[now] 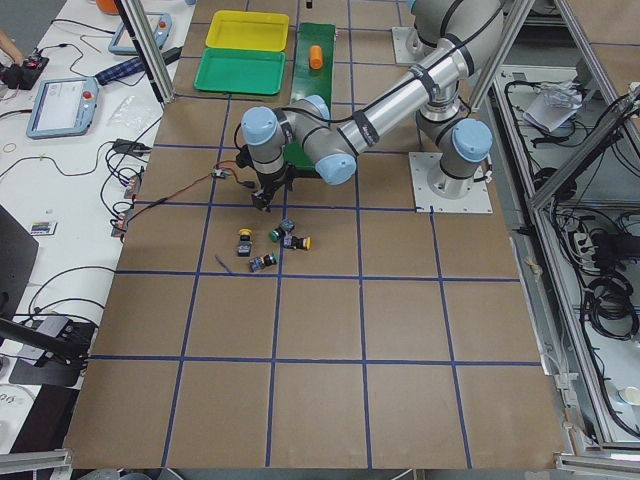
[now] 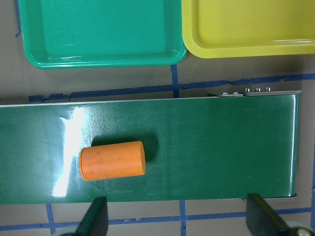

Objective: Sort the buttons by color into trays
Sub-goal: 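Return the left gripper to the parts and grasp the yellow-capped button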

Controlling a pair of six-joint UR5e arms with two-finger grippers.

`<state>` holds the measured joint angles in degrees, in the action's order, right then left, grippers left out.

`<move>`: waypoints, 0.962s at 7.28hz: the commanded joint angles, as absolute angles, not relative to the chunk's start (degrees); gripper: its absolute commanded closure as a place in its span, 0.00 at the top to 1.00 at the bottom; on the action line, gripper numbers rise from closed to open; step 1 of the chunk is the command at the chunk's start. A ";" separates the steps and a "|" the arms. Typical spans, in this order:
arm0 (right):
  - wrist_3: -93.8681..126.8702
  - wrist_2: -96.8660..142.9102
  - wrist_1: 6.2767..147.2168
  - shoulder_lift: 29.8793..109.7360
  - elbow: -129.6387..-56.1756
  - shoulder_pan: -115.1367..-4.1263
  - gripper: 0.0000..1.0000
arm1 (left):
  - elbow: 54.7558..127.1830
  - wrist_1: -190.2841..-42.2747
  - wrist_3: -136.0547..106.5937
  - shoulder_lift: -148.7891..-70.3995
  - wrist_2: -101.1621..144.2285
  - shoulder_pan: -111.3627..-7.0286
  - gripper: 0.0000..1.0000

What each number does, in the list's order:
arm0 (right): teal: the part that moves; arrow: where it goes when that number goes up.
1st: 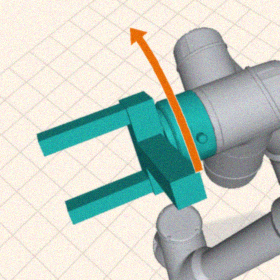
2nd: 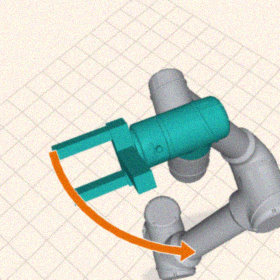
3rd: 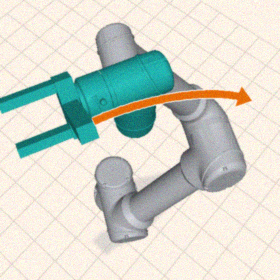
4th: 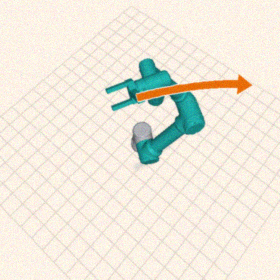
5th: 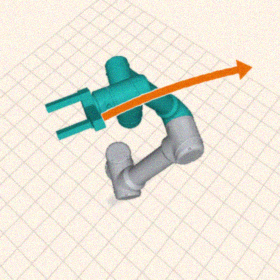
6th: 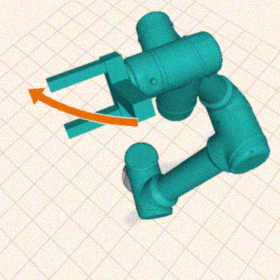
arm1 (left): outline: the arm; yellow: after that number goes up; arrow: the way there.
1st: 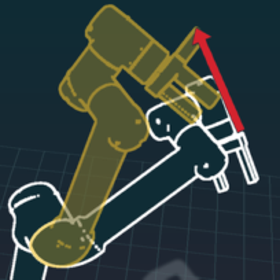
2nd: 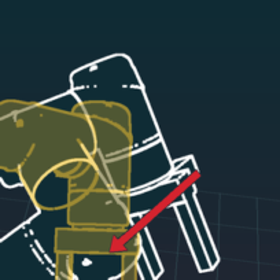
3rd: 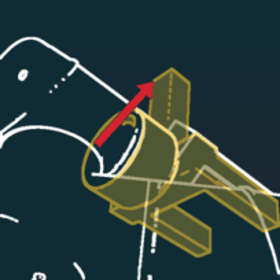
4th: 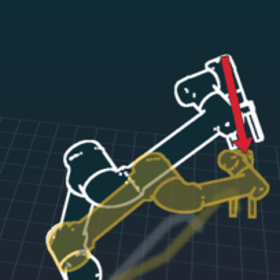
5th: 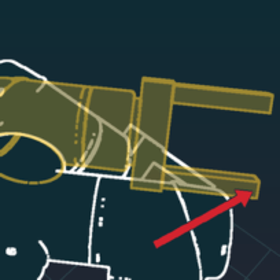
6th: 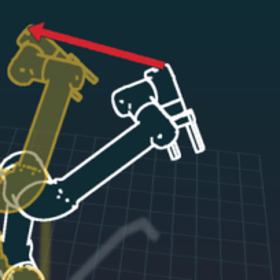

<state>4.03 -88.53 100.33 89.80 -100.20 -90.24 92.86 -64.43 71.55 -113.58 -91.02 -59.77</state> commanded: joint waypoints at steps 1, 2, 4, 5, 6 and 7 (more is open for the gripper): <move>4.22 -88.59 99.67 89.82 -100.20 -90.26 1.00 | 85.28 -63.28 80.99 -121.52 -91.49 -59.41 1.00; 3.78 -88.59 99.84 89.74 -100.28 -90.26 1.00 | 82.99 -63.02 92.96 -124.08 -91.49 -59.41 1.00; 3.95 -88.59 99.84 89.83 -100.20 -90.26 1.00 | 78.50 -63.11 99.13 -127.77 -91.84 -59.41 1.00; 3.96 -88.59 100.28 89.82 -100.20 -90.26 1.00 | 77.01 -63.37 100.79 -129.27 -92.28 -59.41 1.00; 3.96 -88.59 100.37 89.82 -100.20 -90.26 1.00 | 77.69 -63.54 100.81 -130.07 -92.29 -59.33 1.00; 4.65 -87.98 100.46 89.82 -100.20 -90.26 1.00 | 78.13 -63.72 100.81 -130.25 -92.55 -59.33 1.00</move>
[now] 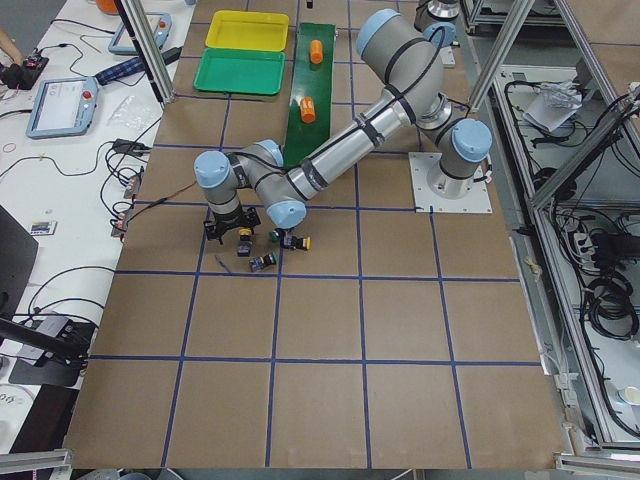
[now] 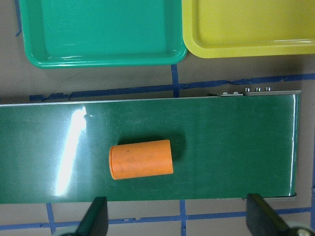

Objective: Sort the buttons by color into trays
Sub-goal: 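Return the left gripper to the parts and grasp the yellow-capped button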

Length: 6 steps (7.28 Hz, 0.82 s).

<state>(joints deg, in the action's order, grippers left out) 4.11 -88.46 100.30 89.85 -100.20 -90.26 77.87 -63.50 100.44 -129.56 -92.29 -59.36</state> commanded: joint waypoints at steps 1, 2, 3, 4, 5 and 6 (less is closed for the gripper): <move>4.57 -88.15 100.46 89.74 -100.20 -90.26 1.00 | 78.31 -63.72 100.81 -130.34 -92.55 -59.24 1.00; 4.48 -88.68 100.37 89.82 -100.20 -90.26 1.00 | 78.66 -63.46 100.81 -130.69 -92.55 -59.24 1.00; 4.57 -88.59 100.37 90.00 -100.20 -90.26 1.00 | 78.66 -63.20 100.81 -131.22 -92.20 -59.24 0.93; 4.48 -88.68 100.37 89.83 -100.20 -90.26 1.00 | 78.66 -63.02 100.98 -131.57 -92.11 -59.15 0.80; 3.87 -88.77 100.28 89.65 -100.28 -90.26 1.00 | 78.40 -63.02 101.51 -132.01 -91.50 -57.06 0.73; 3.95 -88.68 100.28 89.74 -100.28 -90.26 1.00 | 78.40 -63.02 102.21 -132.45 -91.41 -56.26 0.39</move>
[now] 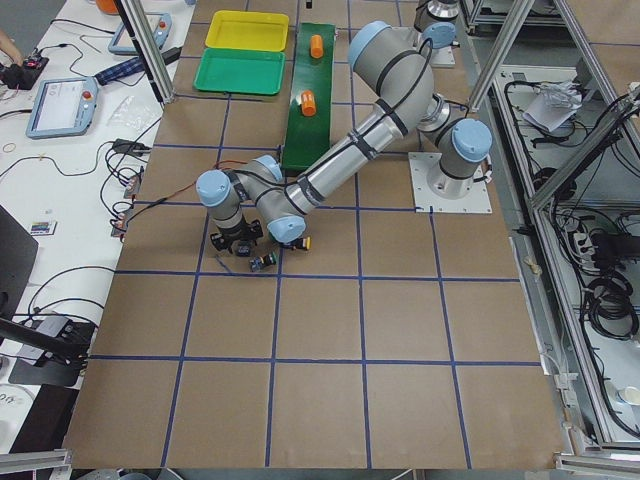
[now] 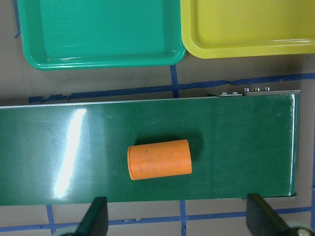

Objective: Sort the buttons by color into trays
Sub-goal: 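Return the left gripper to the parts and grasp the yellow-capped button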

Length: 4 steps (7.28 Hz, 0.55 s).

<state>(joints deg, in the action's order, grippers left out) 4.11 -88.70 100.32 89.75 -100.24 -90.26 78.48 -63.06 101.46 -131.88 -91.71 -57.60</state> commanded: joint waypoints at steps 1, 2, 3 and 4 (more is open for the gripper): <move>4.13 -88.77 100.20 89.74 -100.28 -90.26 1.00 | 78.40 -63.10 102.13 -132.36 -91.49 -56.34 0.00; 4.48 -88.68 100.37 89.74 -100.20 -90.26 1.00 | 78.66 -63.28 102.13 -131.49 -91.76 -56.95 0.00; 4.48 -88.68 100.46 89.74 -100.20 -90.26 1.00 | 78.58 -63.80 102.04 -130.88 -91.84 -57.30 0.00; 4.31 -88.68 100.37 89.65 -100.20 -90.26 1.00 | 78.57 -64.16 102.04 -130.09 -91.76 -57.57 0.00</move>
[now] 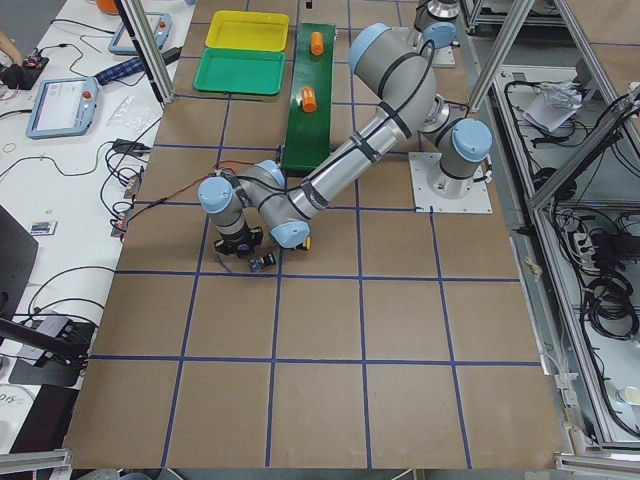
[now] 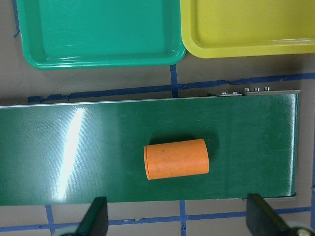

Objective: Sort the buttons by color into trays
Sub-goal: 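Return the left gripper to the parts and grasp the yellow-capped button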

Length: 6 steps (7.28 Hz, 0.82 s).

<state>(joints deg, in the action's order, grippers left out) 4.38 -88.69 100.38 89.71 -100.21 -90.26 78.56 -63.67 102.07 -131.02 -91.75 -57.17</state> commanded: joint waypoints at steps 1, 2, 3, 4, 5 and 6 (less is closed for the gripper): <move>3.87 -88.51 100.46 89.74 -100.20 -90.26 1.00 | 78.57 -67.47 102.04 -128.16 -91.67 -57.74 0.00; 3.95 -88.59 100.46 89.82 -100.20 -90.26 1.00 | 79.79 -72.02 101.87 -124.75 -90.36 -59.40 0.00; 3.96 -88.42 100.46 89.91 -100.20 -90.26 1.00 | 83.89 -72.77 101.34 -120.19 -90.61 -63.07 0.00; 3.78 -88.51 100.37 89.65 -100.20 -90.26 1.00 | 89.68 -72.25 100.90 -115.54 -90.18 -66.32 0.00; 3.78 -88.42 100.55 89.74 -100.20 -90.26 1.00 | 96.00 -71.81 101.33 -111.23 -88.35 -67.31 0.00; 4.39 -88.50 100.46 89.82 -100.20 -90.26 1.00 | 101.98 -70.50 100.82 -106.92 -85.81 -67.85 0.00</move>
<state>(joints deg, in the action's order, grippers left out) 3.94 -88.46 100.48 89.76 -100.19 -90.26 94.63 -71.60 101.14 -112.30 -88.36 -66.60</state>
